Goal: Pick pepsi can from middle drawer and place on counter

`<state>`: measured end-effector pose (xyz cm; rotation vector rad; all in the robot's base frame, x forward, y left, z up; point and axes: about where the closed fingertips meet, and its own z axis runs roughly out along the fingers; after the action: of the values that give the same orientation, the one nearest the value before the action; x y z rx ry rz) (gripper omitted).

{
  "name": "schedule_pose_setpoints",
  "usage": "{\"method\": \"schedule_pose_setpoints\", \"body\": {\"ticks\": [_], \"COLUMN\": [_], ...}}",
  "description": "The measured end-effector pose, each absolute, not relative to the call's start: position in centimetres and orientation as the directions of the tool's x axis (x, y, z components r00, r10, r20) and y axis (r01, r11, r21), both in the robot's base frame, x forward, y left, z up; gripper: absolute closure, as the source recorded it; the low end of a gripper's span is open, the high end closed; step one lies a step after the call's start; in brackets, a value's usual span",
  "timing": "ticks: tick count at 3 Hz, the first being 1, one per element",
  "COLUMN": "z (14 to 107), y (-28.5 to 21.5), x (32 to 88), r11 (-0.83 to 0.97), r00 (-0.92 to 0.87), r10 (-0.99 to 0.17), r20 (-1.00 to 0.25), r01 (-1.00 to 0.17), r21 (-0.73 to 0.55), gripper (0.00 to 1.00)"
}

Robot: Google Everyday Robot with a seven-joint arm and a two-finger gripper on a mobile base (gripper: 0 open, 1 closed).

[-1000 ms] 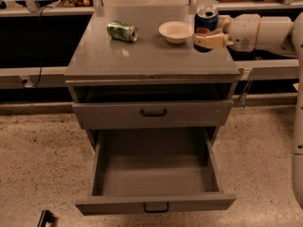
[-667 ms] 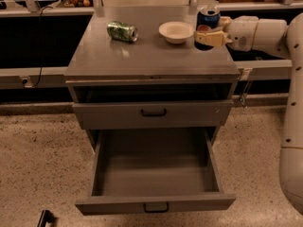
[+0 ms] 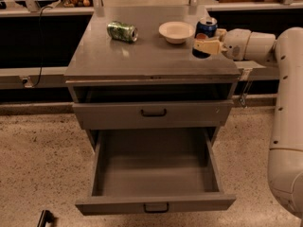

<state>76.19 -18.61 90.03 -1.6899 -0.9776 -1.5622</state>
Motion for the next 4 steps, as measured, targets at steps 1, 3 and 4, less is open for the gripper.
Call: {"method": "schedule_pose_setpoints", "body": {"ticks": [1,3,4], "z": [87.6,85.9,86.5], "y": [-18.8,-18.3,-17.4], "x": [76.8,76.8,76.6], "r11": [-0.542,-0.544,-0.526], "r00": [0.053,0.081,0.073], "r10": [0.109,0.098,0.109], "r20": [0.993,0.992,0.991], "r01": [0.840,0.839,0.851], "r21": [0.015,-0.015,-0.005], "gripper": [0.65,0.17,0.00]}}
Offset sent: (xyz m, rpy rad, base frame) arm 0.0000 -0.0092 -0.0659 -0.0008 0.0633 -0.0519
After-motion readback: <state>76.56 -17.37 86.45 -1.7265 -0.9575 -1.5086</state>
